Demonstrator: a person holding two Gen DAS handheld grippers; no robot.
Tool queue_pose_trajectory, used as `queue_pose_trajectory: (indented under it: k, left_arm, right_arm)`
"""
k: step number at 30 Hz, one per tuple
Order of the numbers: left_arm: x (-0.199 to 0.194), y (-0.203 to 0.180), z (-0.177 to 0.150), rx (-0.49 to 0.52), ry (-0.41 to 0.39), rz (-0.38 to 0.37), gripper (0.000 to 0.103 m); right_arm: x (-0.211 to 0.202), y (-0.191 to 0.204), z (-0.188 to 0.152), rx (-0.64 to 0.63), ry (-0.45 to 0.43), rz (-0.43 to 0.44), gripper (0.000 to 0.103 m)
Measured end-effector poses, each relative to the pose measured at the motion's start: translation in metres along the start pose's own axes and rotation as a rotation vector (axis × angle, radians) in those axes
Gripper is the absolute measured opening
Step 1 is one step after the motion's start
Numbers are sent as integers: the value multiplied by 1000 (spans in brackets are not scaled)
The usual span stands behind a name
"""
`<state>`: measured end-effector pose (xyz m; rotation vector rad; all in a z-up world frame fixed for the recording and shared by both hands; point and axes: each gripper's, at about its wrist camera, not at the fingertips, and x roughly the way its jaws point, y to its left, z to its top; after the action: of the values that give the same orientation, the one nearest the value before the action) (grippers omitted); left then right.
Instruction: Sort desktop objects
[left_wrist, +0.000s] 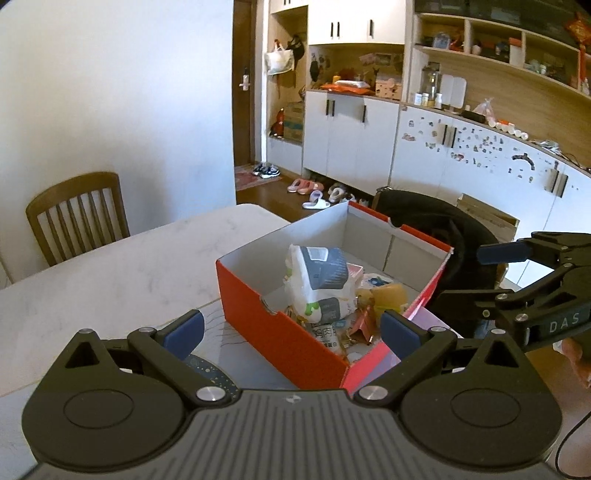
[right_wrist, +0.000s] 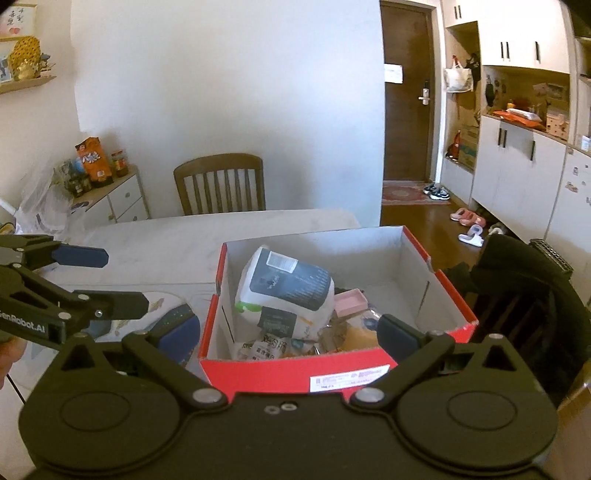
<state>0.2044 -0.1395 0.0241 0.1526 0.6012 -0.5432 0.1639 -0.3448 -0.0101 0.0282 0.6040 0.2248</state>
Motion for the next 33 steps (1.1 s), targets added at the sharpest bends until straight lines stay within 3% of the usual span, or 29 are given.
queue_pose_trajectory:
  k: [11, 33]
  left_arm:
    - [-12, -5, -9, 14, -19, -12, 102]
    - [-15, -8, -28, 12, 17, -43, 102]
  right_arm:
    - [-14, 7, -15, 21, -14, -34, 102]
    - [-20, 22, -26, 20, -5, -37, 102]
